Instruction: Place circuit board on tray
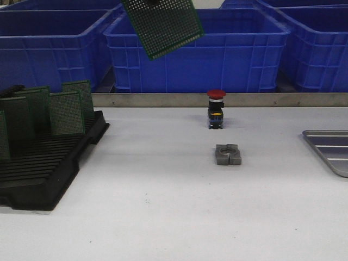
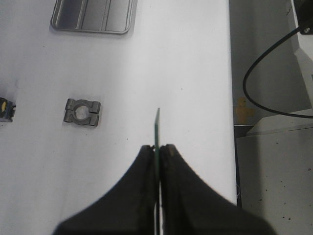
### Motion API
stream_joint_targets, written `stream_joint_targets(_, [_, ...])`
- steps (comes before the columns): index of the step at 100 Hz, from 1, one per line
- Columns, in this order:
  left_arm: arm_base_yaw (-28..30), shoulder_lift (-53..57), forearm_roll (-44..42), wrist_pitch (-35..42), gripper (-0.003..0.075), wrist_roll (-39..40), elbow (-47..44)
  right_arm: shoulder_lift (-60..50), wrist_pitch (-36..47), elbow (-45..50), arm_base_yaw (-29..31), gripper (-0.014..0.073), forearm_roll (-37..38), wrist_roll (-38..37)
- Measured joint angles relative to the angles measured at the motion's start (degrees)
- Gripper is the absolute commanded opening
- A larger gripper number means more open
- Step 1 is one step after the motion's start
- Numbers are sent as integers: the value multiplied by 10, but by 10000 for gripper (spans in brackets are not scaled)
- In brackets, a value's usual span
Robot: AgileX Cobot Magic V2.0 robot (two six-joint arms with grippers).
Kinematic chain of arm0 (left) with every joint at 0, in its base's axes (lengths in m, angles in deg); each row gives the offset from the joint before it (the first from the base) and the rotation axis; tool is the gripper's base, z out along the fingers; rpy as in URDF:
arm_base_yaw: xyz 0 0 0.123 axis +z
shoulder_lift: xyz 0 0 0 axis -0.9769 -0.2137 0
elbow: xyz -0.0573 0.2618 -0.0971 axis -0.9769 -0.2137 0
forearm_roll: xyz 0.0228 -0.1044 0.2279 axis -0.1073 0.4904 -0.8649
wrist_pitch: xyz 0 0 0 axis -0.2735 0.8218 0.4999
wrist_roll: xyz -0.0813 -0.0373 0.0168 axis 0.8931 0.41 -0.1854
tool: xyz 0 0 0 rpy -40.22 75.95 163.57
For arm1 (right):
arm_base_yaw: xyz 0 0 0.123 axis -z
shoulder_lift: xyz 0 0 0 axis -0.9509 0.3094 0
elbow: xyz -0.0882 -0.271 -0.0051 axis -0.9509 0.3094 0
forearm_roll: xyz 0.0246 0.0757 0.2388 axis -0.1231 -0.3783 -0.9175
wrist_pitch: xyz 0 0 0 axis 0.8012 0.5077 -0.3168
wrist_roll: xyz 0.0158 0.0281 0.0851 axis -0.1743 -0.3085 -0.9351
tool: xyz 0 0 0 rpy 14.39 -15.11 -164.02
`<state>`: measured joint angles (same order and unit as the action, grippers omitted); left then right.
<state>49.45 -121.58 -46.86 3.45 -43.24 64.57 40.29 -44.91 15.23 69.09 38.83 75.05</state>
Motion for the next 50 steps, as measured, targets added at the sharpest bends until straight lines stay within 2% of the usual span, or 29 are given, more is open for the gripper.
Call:
stream_joint_targets(14, [0,0,0,0,-18,0,0,60,-2,-16,-6,601,-144,191])
stream_joint_targets(30, [0,0,0,0,-18,0,0,152,-19,-39,-20,601,-327,451])
stream_joint_targets(40, [0,0,0,0,-18,0,0,210,-42,-52,-30,601,-413,626])
stream_joint_targets(50, [0,0,0,0,-18,0,0,271,-74,-66,-42,601,-477,742])
